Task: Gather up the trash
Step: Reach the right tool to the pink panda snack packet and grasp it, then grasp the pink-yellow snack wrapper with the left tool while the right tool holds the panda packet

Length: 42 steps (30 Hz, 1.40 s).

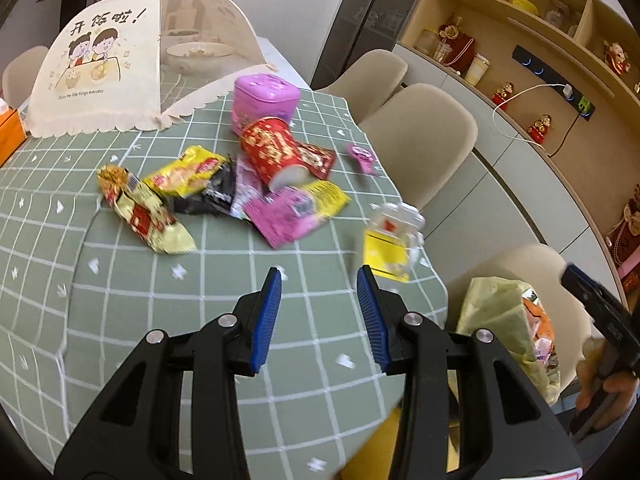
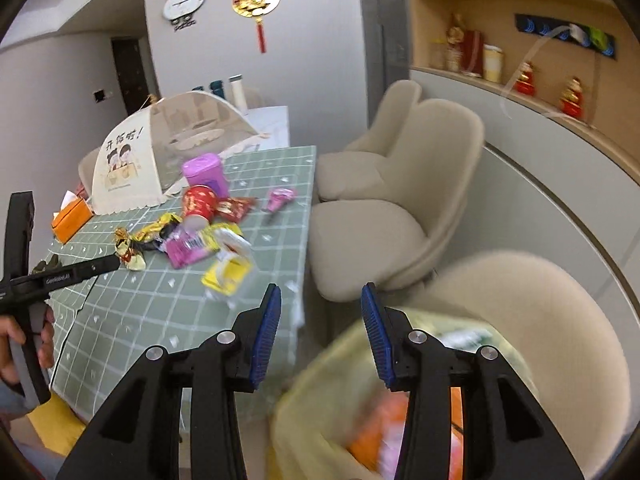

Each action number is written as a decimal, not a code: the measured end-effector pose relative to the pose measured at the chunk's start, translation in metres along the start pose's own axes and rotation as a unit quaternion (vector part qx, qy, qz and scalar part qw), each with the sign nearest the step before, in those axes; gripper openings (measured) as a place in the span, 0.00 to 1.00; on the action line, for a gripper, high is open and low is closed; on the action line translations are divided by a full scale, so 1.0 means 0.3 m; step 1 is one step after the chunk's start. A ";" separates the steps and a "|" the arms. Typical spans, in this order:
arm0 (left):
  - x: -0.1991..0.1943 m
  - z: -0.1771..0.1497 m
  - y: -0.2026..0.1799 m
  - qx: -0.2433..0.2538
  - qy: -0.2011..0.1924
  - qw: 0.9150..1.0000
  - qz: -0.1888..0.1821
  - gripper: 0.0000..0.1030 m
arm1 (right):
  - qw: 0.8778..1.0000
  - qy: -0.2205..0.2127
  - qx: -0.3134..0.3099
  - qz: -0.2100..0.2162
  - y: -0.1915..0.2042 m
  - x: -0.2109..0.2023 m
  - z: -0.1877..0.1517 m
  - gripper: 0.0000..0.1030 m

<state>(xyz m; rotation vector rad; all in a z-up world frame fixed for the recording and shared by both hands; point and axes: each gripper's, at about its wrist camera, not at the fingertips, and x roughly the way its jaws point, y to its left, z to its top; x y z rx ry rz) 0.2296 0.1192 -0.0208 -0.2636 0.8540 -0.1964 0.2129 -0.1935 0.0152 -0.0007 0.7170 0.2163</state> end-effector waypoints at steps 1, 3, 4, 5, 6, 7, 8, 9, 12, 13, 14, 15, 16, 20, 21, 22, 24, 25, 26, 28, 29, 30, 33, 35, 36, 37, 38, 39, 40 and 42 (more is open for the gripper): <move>0.002 0.017 0.022 0.002 0.000 1.000 -0.004 0.37 | 1.000 0.002 -0.011 0.002 0.034 0.048 0.031 0.39; 0.007 0.047 0.060 0.009 -0.004 1.000 -0.008 0.37 | 1.000 0.008 -0.024 0.009 0.077 0.121 0.079 0.39; 0.012 0.061 0.077 0.013 -0.005 1.000 -0.010 0.37 | 0.999 0.012 -0.032 0.020 0.104 0.182 0.120 0.39; 0.021 0.075 0.094 0.015 -0.004 1.000 -0.013 0.37 | 0.999 0.014 -0.038 0.027 0.117 0.213 0.142 0.39; 0.034 0.089 0.109 0.015 -0.002 1.000 -0.018 0.37 | 0.998 0.016 -0.045 0.034 0.131 0.253 0.168 0.39; 0.048 0.104 0.123 0.013 0.002 1.000 -0.024 0.37 | 0.997 0.018 -0.060 0.044 0.151 0.319 0.207 0.39; 0.066 0.125 0.140 0.010 0.005 0.999 -0.031 0.37 | 0.996 0.020 -0.072 0.049 0.162 0.361 0.231 0.40; 0.081 0.147 0.154 0.008 0.006 0.999 -0.036 0.37 | 0.995 0.021 -0.082 0.051 0.169 0.399 0.250 0.41; 0.123 0.211 0.183 0.001 -0.002 0.999 -0.043 0.37 | 0.993 0.042 -0.091 0.063 0.166 0.560 0.321 0.41; 0.136 0.229 0.192 -0.001 -0.005 0.999 -0.043 0.37 | 0.993 0.047 -0.079 0.069 0.153 0.618 0.344 0.41; 0.148 0.245 0.201 -0.004 -0.008 0.999 -0.041 0.37 | 0.993 0.049 -0.070 0.076 0.147 0.658 0.357 0.43; 0.166 0.265 0.214 -0.007 -0.013 0.999 -0.038 0.37 | 0.993 0.052 -0.062 0.086 0.143 0.700 0.368 0.45; 0.178 0.278 0.223 -0.008 -0.016 0.999 -0.036 0.37 | 0.991 0.057 -0.059 0.101 0.141 0.753 0.379 0.47; 0.210 0.301 0.269 -0.014 -0.019 0.999 -0.026 0.37 | 0.989 0.076 -0.084 0.099 0.159 0.917 0.382 0.47; 0.212 0.298 0.291 -0.019 -0.017 0.999 -0.026 0.37 | 0.988 0.088 -0.081 0.093 0.157 0.953 0.381 0.47; 0.212 0.294 0.307 -0.022 -0.015 0.999 -0.024 0.37 | 0.988 0.098 -0.073 0.093 0.152 0.988 0.377 0.47; 0.209 0.281 0.345 -0.030 -0.009 0.999 -0.019 0.37 | 0.987 0.116 -0.061 0.097 0.146 1.031 0.368 0.47; 0.209 0.276 0.357 -0.032 -0.006 0.999 -0.017 0.37 | 0.985 0.123 -0.063 0.099 0.150 1.054 0.364 0.47; 0.209 0.268 0.376 -0.035 0.000 0.999 -0.013 0.37 | 0.985 0.127 -0.070 0.098 0.157 1.067 0.361 0.47; 0.208 0.258 0.399 -0.037 0.005 0.999 -0.011 0.37 | 0.983 0.133 -0.091 0.084 0.178 1.100 0.359 0.47; 0.205 0.252 0.407 -0.038 0.007 0.999 -0.010 0.37 | 0.983 0.132 -0.099 0.076 0.187 1.112 0.360 0.47; 0.204 0.245 0.418 -0.039 0.008 0.999 -0.010 0.37 | 0.984 0.125 -0.102 0.071 0.195 1.117 0.366 0.47; 0.206 0.225 0.433 -0.037 0.016 0.999 -0.014 0.37 | 0.985 0.123 -0.096 0.078 0.200 1.115 0.381 0.45; 0.212 0.217 0.429 -0.032 0.023 0.999 -0.029 0.37 | 0.985 0.115 -0.098 0.080 0.207 1.087 0.393 0.43; 0.214 0.213 0.416 -0.023 0.024 0.998 -0.048 0.37 | 0.985 0.112 -0.101 0.080 0.210 1.070 0.399 0.43; 0.216 0.212 0.403 -0.015 0.023 0.998 -0.059 0.38 | 0.985 0.106 -0.107 0.083 0.218 1.041 0.410 0.43; 0.222 0.208 0.380 0.003 0.018 0.997 -0.075 0.38 | 0.985 0.102 -0.111 0.086 0.224 1.013 0.419 0.43; 0.231 0.207 0.363 0.015 0.014 0.996 -0.082 0.38 | 0.985 0.096 -0.113 0.087 0.226 0.979 0.428 0.43; 0.246 0.204 0.339 0.029 0.011 0.996 -0.088 0.39 | 0.986 0.087 -0.113 0.088 0.226 0.935 0.438 0.43; 0.287 0.202 0.289 0.050 0.015 0.993 -0.103 0.39 | 0.987 0.074 -0.107 0.089 0.221 0.853 0.452 0.43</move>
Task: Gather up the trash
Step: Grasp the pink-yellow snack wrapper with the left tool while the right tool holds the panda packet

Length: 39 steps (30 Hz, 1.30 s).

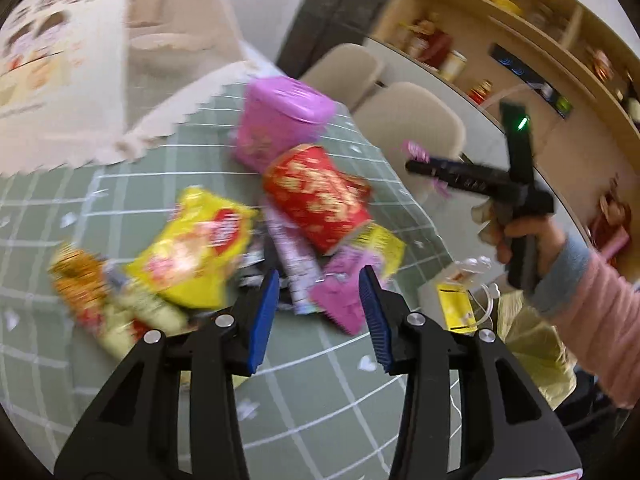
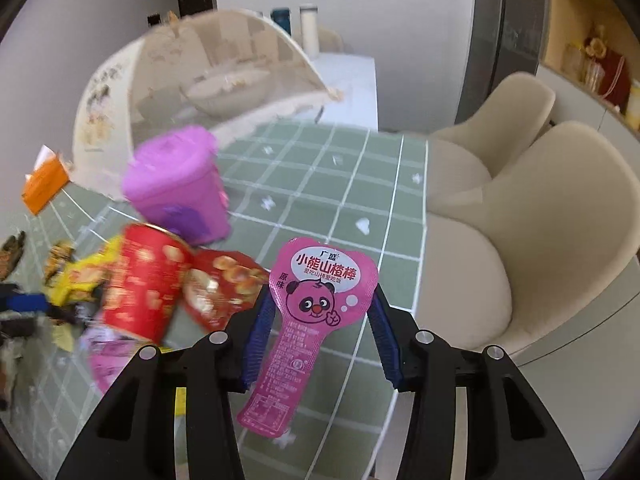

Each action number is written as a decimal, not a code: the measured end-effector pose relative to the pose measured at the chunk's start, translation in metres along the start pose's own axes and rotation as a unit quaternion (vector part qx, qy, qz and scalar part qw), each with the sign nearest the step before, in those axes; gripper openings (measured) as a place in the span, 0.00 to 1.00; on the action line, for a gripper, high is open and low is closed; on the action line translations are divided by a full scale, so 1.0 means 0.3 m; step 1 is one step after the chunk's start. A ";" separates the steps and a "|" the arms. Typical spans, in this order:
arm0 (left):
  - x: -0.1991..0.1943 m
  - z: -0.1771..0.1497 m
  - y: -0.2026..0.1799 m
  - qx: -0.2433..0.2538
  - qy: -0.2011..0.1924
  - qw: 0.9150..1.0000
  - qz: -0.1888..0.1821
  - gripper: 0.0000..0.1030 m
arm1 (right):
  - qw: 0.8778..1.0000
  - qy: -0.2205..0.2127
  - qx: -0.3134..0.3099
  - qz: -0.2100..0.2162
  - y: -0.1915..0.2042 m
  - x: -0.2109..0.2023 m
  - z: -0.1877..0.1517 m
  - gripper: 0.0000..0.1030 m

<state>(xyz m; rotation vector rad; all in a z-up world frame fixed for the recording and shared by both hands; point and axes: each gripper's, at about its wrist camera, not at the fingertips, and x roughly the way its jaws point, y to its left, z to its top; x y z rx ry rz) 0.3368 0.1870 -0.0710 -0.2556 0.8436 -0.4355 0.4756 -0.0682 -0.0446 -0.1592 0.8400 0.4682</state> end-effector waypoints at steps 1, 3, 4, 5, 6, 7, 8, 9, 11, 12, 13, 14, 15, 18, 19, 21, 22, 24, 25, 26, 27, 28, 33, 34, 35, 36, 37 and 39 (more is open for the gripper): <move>0.026 0.002 -0.017 0.008 0.006 1.000 -0.008 0.39 | 1.000 -0.004 0.001 -0.003 0.004 -0.026 0.003 0.43; 0.082 0.006 -0.060 0.031 0.020 0.999 -0.015 0.39 | 1.000 -0.012 0.002 -0.012 0.010 -0.082 -0.002 0.43; 0.111 0.008 -0.083 0.048 0.026 0.998 -0.011 0.39 | 1.000 -0.017 0.005 -0.013 0.012 -0.117 -0.007 0.44; 0.141 0.010 -0.104 0.067 0.035 0.997 -0.001 0.39 | 1.000 -0.022 0.010 -0.014 0.014 -0.149 -0.015 0.44; 0.160 0.011 -0.116 0.079 0.040 0.996 0.006 0.39 | 0.999 -0.025 0.018 -0.016 0.014 -0.186 -0.027 0.44; 0.191 0.014 -0.133 0.098 0.050 0.994 0.014 0.39 | 0.999 -0.026 0.022 -0.017 0.015 -0.203 -0.033 0.44; 0.208 0.014 -0.140 0.107 0.057 0.992 0.022 0.39 | 0.999 -0.028 0.029 -0.017 0.015 -0.228 -0.046 0.44; 0.236 0.013 -0.152 0.121 0.069 0.990 0.036 0.39 | 0.999 -0.030 0.034 -0.017 0.016 -0.253 -0.060 0.44; 0.263 0.009 -0.161 0.126 0.080 0.988 0.045 0.39 | 0.999 -0.029 0.037 -0.018 0.027 -0.304 -0.095 0.44; 0.263 0.009 -0.157 0.119 0.080 0.989 0.046 0.38 | 0.999 -0.030 0.036 -0.020 0.032 -0.322 -0.108 0.44; 0.257 0.007 -0.152 0.102 0.079 0.991 0.047 0.36 | 0.999 -0.031 0.034 -0.023 0.041 -0.344 -0.123 0.44; 0.246 0.003 -0.148 0.082 0.080 0.992 0.047 0.30 | 0.999 -0.032 0.033 -0.022 0.050 -0.365 -0.136 0.44; 0.233 -0.004 -0.143 0.071 0.081 0.993 0.047 0.26 | 0.999 -0.033 0.034 -0.019 0.057 -0.382 -0.145 0.44; 0.171 -0.032 -0.149 0.050 0.077 0.993 0.069 0.13 | 0.999 -0.038 0.033 -0.008 0.092 -0.432 -0.164 0.44; 0.139 -0.036 -0.155 0.048 0.072 0.994 0.074 0.12 | 0.999 -0.041 0.028 -0.002 0.109 -0.451 -0.166 0.44; 0.072 -0.054 -0.169 0.046 0.060 0.993 0.085 0.12 | 0.999 -0.048 0.020 0.012 0.140 -0.479 -0.166 0.44; 0.036 -0.061 -0.173 0.046 0.054 0.993 0.091 0.12 | 0.998 -0.052 0.016 0.016 0.156 -0.486 -0.165 0.44; -0.020 -0.075 -0.160 0.043 0.049 0.993 0.098 0.12 | 0.998 -0.055 0.016 0.014 0.191 -0.490 -0.166 0.44; -0.032 -0.079 -0.151 0.041 0.048 0.993 0.097 0.12 | 0.998 -0.055 0.020 0.012 0.211 -0.484 -0.167 0.44; -0.048 -0.082 -0.137 0.042 0.047 0.994 0.091 0.13 | 0.998 -0.055 0.024 0.010 0.232 -0.476 -0.169 0.44; -0.067 -0.081 -0.119 0.048 0.045 0.995 0.075 0.13 | 0.998 -0.055 0.029 0.007 0.252 -0.467 -0.170 0.44; -0.075 -0.076 -0.107 0.051 0.044 0.996 0.064 0.13 | 0.998 -0.055 0.035 0.005 0.277 -0.452 -0.171 0.44; -0.080 -0.035 -0.048 0.049 0.059 0.997 0.020 0.29 | 0.998 -0.031 0.060 -0.015 0.364 -0.374 -0.173 0.44; -0.080 -0.032 -0.036 0.042 0.063 0.997 0.016 0.29 | 0.997 -0.028 0.068 -0.014 0.380 -0.371 -0.171 0.44; -0.078 -0.030 -0.024 0.035 0.068 0.997 0.012 0.32 | 0.997 -0.029 0.069 -0.016 0.391 -0.374 -0.170 0.44; -0.069 -0.032 -0.014 0.026 0.076 0.997 0.005 0.33 | 0.997 -0.030 0.066 -0.023 0.405 -0.380 -0.169 0.44; -0.058 -0.037 -0.012 0.025 0.081 0.996 0.002 0.34 | 0.997 -0.030 0.064 -0.032 0.416 -0.386 -0.170 0.44; -0.027 -0.048 -0.025 0.035 0.094 0.995 0.002 0.34 | 0.996 -0.028 0.070 -0.043 0.423 -0.405 -0.177 0.44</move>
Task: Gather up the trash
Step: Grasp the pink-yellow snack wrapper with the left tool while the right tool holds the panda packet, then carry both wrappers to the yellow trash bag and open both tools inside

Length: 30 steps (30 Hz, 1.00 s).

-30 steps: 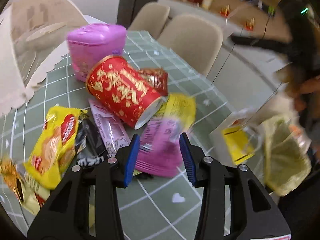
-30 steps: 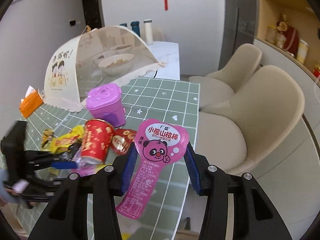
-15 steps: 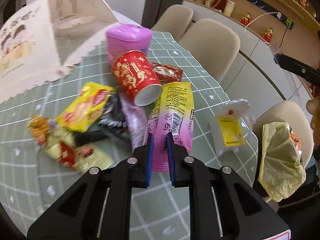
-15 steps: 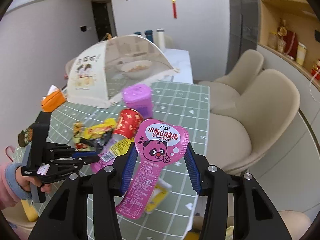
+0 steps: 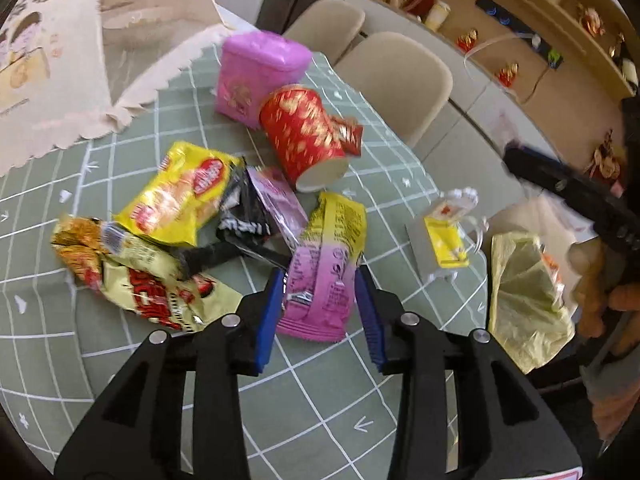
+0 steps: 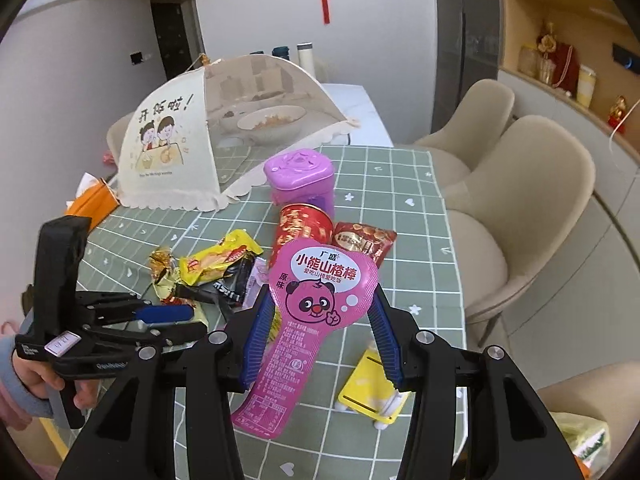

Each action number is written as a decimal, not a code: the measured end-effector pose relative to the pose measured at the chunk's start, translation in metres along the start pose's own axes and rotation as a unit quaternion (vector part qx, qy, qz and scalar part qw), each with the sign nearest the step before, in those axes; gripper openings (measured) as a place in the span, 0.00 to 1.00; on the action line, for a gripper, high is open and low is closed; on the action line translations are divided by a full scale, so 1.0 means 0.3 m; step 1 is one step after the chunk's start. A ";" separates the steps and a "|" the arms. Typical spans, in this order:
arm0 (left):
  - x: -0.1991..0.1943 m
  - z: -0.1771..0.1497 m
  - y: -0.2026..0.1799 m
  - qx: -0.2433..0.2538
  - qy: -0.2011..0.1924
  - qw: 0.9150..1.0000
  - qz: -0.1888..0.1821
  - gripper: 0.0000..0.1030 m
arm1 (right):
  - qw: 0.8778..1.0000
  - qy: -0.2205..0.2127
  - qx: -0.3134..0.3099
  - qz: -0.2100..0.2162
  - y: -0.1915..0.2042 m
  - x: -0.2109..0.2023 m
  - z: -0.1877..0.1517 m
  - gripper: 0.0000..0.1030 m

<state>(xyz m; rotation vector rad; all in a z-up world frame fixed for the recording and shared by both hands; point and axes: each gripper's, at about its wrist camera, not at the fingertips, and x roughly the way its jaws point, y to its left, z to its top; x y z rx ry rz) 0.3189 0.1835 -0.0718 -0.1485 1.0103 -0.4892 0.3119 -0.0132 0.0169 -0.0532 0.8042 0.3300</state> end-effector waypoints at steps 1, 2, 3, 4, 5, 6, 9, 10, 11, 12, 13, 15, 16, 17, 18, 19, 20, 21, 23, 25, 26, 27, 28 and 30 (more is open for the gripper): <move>0.019 -0.002 -0.011 0.008 0.007 1.000 0.003 0.34 | 1.000 0.000 0.005 -0.001 -0.005 -0.011 -0.006 0.44; 0.044 -0.003 -0.025 0.017 0.013 1.000 0.011 0.34 | 1.000 0.000 0.009 -0.002 -0.010 -0.020 -0.011 0.44; 0.063 -0.003 -0.035 0.021 0.015 0.999 0.021 0.34 | 1.000 -0.001 0.013 -0.006 -0.017 -0.032 -0.019 0.44; 0.076 -0.003 -0.039 0.023 0.015 0.999 0.027 0.34 | 1.000 0.000 0.015 -0.009 -0.024 -0.039 -0.026 0.44; 0.088 -0.006 -0.046 0.025 0.017 0.999 0.031 0.34 | 1.000 0.002 0.017 -0.012 -0.031 -0.041 -0.032 0.44; 0.106 -0.007 -0.049 0.023 0.024 0.999 0.038 0.34 | 1.000 0.004 0.021 -0.014 -0.040 -0.042 -0.040 0.44; 0.128 -0.018 -0.044 0.013 0.032 0.999 0.038 0.27 | 0.999 0.008 0.031 -0.015 -0.056 -0.048 -0.059 0.44; 0.131 -0.021 -0.044 0.010 0.036 0.999 0.038 0.18 | 0.999 0.005 0.031 -0.012 -0.056 -0.054 -0.062 0.44; 0.132 -0.025 -0.040 0.004 0.039 0.999 0.036 0.18 | 1.000 0.003 0.029 -0.009 -0.053 -0.059 -0.062 0.44; 0.121 -0.028 -0.034 -0.006 0.037 0.999 0.034 0.17 | 1.000 0.000 0.025 -0.007 -0.051 -0.065 -0.064 0.44; 0.111 -0.030 -0.031 -0.010 0.035 0.999 0.036 0.16 | 1.000 -0.003 0.018 -0.005 -0.049 -0.072 -0.067 0.44; 0.058 -0.034 -0.034 -0.018 0.016 0.999 0.047 0.15 | 1.000 -0.007 0.014 0.002 -0.050 -0.083 -0.072 0.44; 0.031 -0.036 -0.037 -0.021 0.009 0.998 0.051 0.15 | 1.000 -0.011 0.014 0.010 -0.054 -0.090 -0.078 0.44; 0.003 -0.038 -0.040 -0.026 0.001 0.998 0.054 0.14 | 1.000 -0.014 0.013 0.017 -0.056 -0.098 -0.082 0.44; -0.040 -0.042 -0.046 -0.034 -0.009 0.997 0.062 0.14 | 1.000 -0.017 0.012 0.023 -0.058 -0.104 -0.087 0.44; -0.083 -0.046 -0.054 -0.042 -0.020 0.997 0.067 0.14 | 0.999 -0.019 0.010 0.028 -0.058 -0.110 -0.092 0.44; -0.130 -0.054 -0.067 -0.048 -0.034 0.996 0.072 0.14 | 0.999 -0.022 0.005 0.037 -0.056 -0.118 -0.098 0.44; -0.162 -0.058 -0.079 -0.050 -0.045 0.995 0.077 0.14 | 0.999 -0.025 0.000 0.043 -0.054 -0.124 -0.106 0.44; -0.232 -0.067 -0.112 -0.056 -0.068 0.992 0.091 0.14 | 0.998 -0.031 -0.011 0.046 -0.050 -0.139 -0.123 0.44; -0.298 -0.081 -0.148 -0.068 -0.086 0.990 0.090 0.14 | 0.998 -0.033 -0.015 0.056 -0.045 -0.156 -0.138 0.44; -0.319 -0.088 -0.161 -0.070 -0.090 0.989 0.090 0.14 | 0.997 -0.035 -0.014 0.061 -0.046 -0.167 -0.144 0.44; -0.349 -0.099 -0.188 -0.070 -0.095 0.989 0.091 0.14 | 0.997 -0.040 -0.014 0.067 -0.046 -0.187 -0.149 0.44; -0.358 -0.104 -0.211 -0.066 -0.096 0.989 0.091 0.14 | 0.996 -0.045 -0.015 0.069 -0.046 -0.202 -0.151 0.44; -0.396 -0.117 -0.264 -0.049 -0.102 0.989 0.099 0.14 | 0.996 -0.055 -0.016 0.073 -0.049 -0.237 -0.155 0.44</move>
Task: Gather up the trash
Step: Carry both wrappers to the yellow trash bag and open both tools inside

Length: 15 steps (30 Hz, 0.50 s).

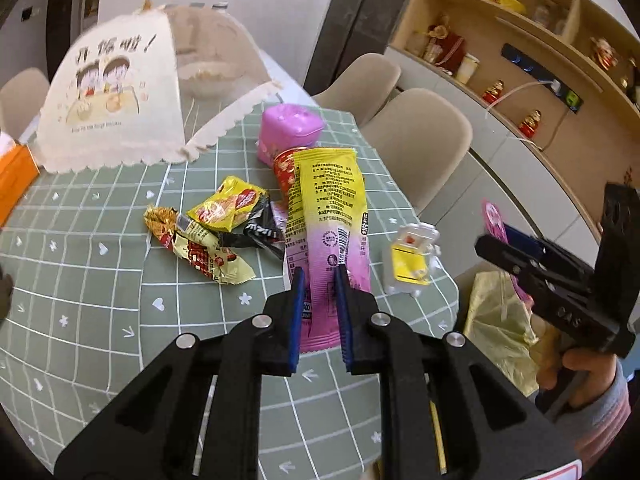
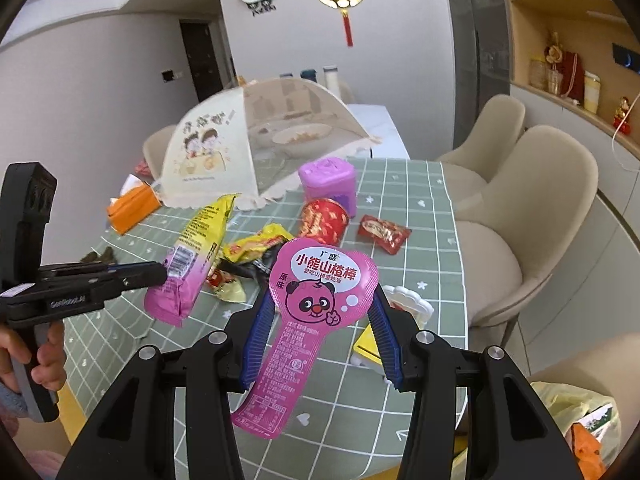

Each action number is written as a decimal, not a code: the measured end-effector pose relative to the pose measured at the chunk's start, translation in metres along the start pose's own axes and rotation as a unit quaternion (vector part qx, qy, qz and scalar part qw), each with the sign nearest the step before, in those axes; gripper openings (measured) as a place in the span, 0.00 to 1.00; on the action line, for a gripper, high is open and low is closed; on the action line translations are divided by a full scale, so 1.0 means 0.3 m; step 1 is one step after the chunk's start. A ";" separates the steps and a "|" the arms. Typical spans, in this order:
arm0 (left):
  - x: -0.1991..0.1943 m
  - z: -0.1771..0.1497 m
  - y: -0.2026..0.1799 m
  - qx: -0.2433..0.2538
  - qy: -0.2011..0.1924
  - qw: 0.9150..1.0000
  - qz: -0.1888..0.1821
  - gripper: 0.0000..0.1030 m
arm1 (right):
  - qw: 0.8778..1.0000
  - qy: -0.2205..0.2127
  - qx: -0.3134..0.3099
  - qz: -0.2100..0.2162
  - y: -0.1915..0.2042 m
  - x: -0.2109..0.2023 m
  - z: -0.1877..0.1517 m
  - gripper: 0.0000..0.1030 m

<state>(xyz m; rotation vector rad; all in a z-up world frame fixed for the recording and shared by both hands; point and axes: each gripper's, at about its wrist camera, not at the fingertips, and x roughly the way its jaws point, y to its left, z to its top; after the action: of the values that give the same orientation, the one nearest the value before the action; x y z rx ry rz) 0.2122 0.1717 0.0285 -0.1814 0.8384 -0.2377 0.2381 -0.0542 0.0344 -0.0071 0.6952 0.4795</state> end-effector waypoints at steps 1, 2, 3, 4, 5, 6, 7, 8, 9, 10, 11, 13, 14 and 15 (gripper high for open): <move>-0.014 -0.003 -0.016 0.005 -0.002 1.000 0.002 0.14 | 1.000 -0.005 -0.001 0.000 -0.001 -0.022 0.001 0.44; -0.031 0.000 -0.030 0.009 -0.005 1.000 0.002 0.14 | 1.000 -0.009 -0.003 -0.002 -0.001 -0.039 0.001 0.44; -0.053 0.002 -0.051 0.011 -0.009 1.000 0.000 0.14 | 1.000 -0.018 -0.005 -0.007 -0.002 -0.067 0.001 0.44; -0.062 0.005 -0.065 0.012 -0.013 1.000 -0.001 0.14 | 1.000 -0.023 -0.006 -0.010 -0.005 -0.085 0.000 0.44; -0.075 0.008 -0.083 0.015 -0.019 1.000 -0.001 0.14 | 0.999 -0.030 -0.007 -0.016 -0.009 -0.113 -0.002 0.44; -0.080 0.010 -0.098 0.018 -0.025 1.000 0.001 0.14 | 0.999 -0.035 -0.007 -0.020 -0.013 -0.133 -0.004 0.44; -0.084 0.012 -0.117 0.022 -0.031 0.999 0.002 0.14 | 0.999 -0.043 -0.009 -0.029 -0.019 -0.169 -0.011 0.44; -0.088 0.015 -0.144 0.027 -0.040 0.999 0.001 0.14 | 0.998 -0.047 -0.011 -0.035 -0.024 -0.189 -0.017 0.44; -0.087 0.016 -0.170 0.033 -0.048 0.998 -0.003 0.14 | 0.997 -0.053 -0.015 -0.046 -0.033 -0.223 -0.027 0.44; -0.084 0.016 -0.187 0.037 -0.053 0.998 -0.007 0.14 | 0.997 -0.056 -0.018 -0.056 -0.039 -0.244 -0.034 0.44; -0.075 0.015 -0.221 0.045 -0.061 0.997 -0.015 0.14 | 0.996 -0.059 -0.019 -0.070 -0.051 -0.270 -0.044 0.44; -0.054 0.016 -0.264 0.055 -0.061 0.996 -0.028 0.14 | 0.994 -0.060 -0.014 -0.089 -0.083 -0.312 -0.060 0.44; -0.031 0.016 -0.303 0.061 -0.050 0.996 -0.040 0.14 | 0.994 -0.060 -0.007 -0.095 -0.103 -0.331 -0.068 0.44; -0.021 0.015 -0.325 0.063 -0.043 0.996 -0.049 0.14 | 0.993 -0.059 -0.001 -0.099 -0.123 -0.349 -0.076 0.44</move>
<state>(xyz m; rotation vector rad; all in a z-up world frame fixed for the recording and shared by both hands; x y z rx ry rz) 0.1983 0.0804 0.0605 -0.1135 0.7275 -0.3721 0.1702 -0.1349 0.0758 -0.0479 0.5709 0.2870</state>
